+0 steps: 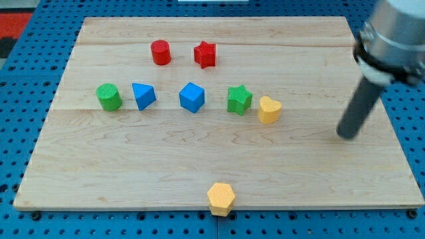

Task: Move the yellow hexagon to the left of red circle

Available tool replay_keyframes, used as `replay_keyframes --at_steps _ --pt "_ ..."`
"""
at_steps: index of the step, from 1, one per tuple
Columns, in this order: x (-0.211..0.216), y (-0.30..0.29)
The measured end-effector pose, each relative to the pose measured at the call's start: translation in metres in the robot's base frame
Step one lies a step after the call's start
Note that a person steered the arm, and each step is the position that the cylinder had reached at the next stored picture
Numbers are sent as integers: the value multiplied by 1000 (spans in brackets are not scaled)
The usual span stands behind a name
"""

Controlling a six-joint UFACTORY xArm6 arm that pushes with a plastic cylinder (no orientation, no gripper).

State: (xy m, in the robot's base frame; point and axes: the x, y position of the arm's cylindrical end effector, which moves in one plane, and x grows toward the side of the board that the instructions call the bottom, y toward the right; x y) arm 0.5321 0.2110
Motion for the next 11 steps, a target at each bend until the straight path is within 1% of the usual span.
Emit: replay_keyframes --at_steps 1,2,3,5,6,7,9,10,11 --pt "81 -34" --pt "86 -55" --pt "86 -91" --pt "87 -99" --pt "87 -146" --pt "87 -214" --pt "83 -373" --pt "71 -411" --pt "23 -401"
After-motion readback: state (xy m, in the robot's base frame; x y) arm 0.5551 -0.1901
